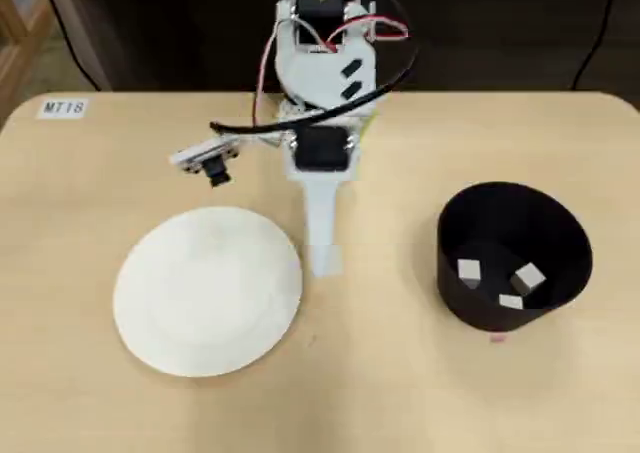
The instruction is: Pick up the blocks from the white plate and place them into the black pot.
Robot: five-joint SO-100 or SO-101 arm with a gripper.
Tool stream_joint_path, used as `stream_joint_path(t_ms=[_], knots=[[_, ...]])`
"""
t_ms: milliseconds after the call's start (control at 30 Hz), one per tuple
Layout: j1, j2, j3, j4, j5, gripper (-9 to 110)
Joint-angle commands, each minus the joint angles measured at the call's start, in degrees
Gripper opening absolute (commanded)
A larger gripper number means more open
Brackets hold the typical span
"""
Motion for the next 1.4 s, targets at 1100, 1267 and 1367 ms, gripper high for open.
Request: stream_joint_path(t_ms=[1100,1267,1367], knots=[[-25.0,1.9,26.5,-26.1,6.5,-2],[-25.5,2.8,26.9,-25.1,2.9,28],[-25.5,3.7,26.9,-24.3,2.4,34]])
